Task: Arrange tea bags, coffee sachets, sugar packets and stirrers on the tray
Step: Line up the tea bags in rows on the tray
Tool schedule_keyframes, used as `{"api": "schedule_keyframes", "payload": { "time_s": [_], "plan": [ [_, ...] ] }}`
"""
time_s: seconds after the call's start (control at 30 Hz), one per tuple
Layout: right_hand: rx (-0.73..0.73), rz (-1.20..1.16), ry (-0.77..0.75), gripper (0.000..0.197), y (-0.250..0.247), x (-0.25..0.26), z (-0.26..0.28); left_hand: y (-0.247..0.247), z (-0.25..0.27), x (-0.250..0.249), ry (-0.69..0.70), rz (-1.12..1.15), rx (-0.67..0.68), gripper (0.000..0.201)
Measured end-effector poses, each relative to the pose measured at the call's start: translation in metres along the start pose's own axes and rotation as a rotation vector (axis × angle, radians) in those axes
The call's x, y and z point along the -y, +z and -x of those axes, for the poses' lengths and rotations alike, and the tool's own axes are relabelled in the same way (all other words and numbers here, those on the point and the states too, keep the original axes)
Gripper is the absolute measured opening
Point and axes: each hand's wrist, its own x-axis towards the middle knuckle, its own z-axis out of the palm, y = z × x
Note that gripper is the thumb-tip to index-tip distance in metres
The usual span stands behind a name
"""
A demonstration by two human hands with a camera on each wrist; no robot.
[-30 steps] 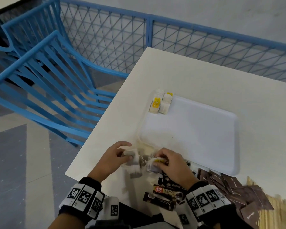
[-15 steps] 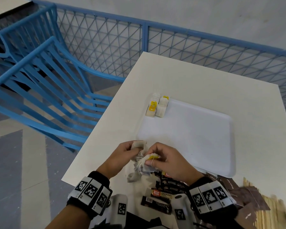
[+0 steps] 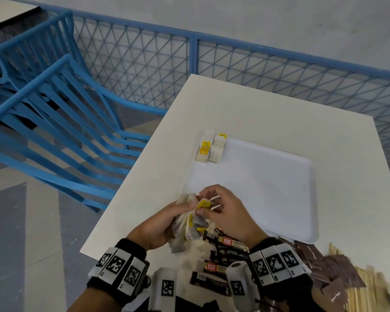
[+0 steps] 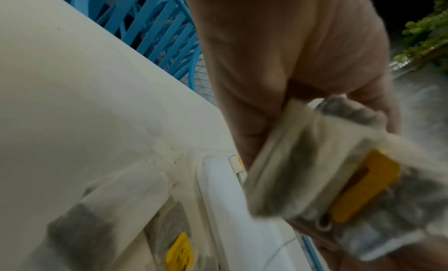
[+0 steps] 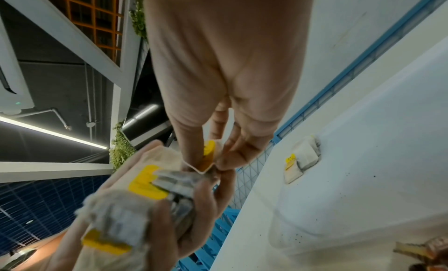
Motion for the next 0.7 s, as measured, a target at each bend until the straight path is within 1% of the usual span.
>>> {"api": "schedule_keyframes", "payload": {
  "time_s": [0.13,0.27,0.37,0.43,0.5,0.53,0.6,0.7],
  "plan": [
    [-0.062,0.026,0.034,0.029,-0.001,-0.005,-0.005,0.004,-0.001,-0.001,0.019,-0.031,-0.021,0.029],
    [-0.125,0.054,0.049,0.029,0.005,-0.013,-0.006,0.008,-0.010,-0.003,0.015,0.001,-0.126,0.036],
    [-0.159,0.071,0.065,0.030,0.007,-0.017,-0.005,0.008,-0.014,-0.002,0.039,0.037,-0.183,0.030],
    [-0.209,0.087,0.032,0.023,0.009,-0.019,-0.002,0.008,-0.015,-0.002,0.061,0.073,-0.212,0.028],
    [-0.245,0.112,-0.040,0.014,0.011,-0.017,0.002,0.008,-0.016,-0.004,0.074,0.153,-0.225,0.029],
    [-0.240,0.127,-0.078,0.014,0.012,-0.015,0.005,0.008,-0.016,-0.005,0.082,0.187,-0.232,0.030],
    [-0.168,0.150,-0.154,0.021,0.015,-0.011,0.012,0.007,-0.016,-0.007,0.103,0.237,-0.241,0.033],
    [-0.018,0.300,-0.272,0.045,0.023,-0.010,0.019,0.008,-0.019,-0.011,0.145,0.279,-0.272,0.034]
  ]
}}
